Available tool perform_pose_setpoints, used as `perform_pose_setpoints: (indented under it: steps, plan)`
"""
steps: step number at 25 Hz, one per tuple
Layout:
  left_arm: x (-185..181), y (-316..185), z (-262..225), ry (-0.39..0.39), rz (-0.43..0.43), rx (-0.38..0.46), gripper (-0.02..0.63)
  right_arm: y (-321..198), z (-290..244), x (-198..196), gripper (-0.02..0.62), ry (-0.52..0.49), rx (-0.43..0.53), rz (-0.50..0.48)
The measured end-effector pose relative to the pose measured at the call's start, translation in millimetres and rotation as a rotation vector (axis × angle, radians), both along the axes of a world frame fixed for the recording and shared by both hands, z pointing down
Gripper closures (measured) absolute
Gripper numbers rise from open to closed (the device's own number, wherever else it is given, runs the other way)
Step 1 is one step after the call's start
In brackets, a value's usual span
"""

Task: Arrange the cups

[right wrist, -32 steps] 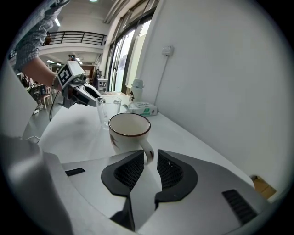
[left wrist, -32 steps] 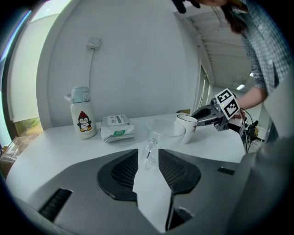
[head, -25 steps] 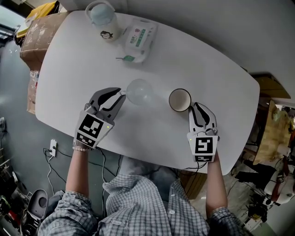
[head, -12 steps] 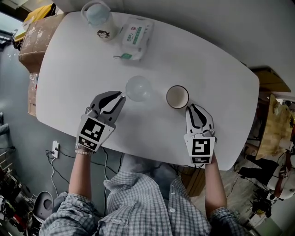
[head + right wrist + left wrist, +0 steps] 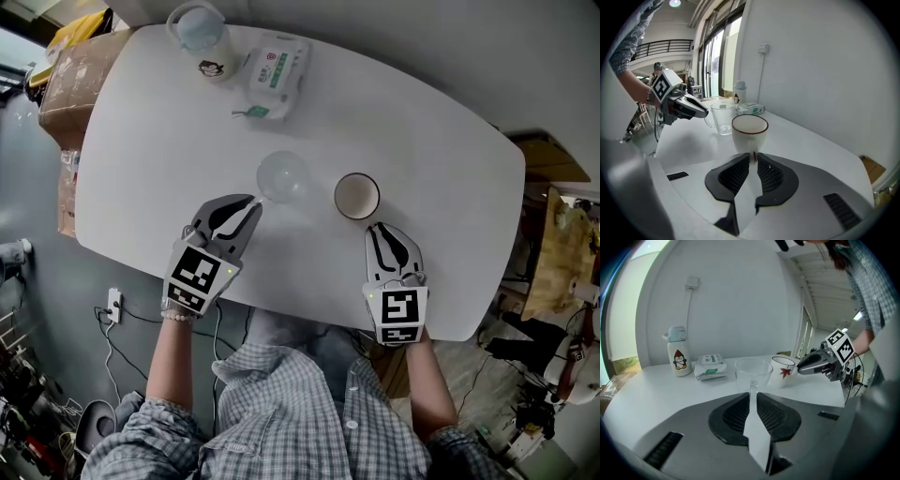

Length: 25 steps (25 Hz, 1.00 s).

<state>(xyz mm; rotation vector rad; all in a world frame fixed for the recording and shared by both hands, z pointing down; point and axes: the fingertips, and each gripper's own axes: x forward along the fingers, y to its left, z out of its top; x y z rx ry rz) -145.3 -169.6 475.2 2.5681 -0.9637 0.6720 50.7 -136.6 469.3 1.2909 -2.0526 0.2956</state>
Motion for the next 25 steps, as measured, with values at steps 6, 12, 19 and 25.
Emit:
perform_pose_setpoints:
  steps: [6,12,19,25]
  plan:
    - [5.6,6.9,1.3,0.005,0.008,-0.011,0.557,11.6,1.5,-16.5,0.531,-0.048,-0.034,0.009]
    - [9.1,13.2,0.7,0.022,0.015,-0.018,0.558,19.4,-1.9,-44.0,0.561,-0.058,-0.028,-0.042]
    - [16.2,19.3,-0.2,0.038,0.028,-0.025,0.558,17.6,-2.2,-58.9,0.561,-0.062,-0.024,-0.055]
    - [20.3,22.9,0.2,0.046,0.034,-0.027,0.558,14.7,-1.3,-71.3,0.561,-0.063,-0.017,-0.085]
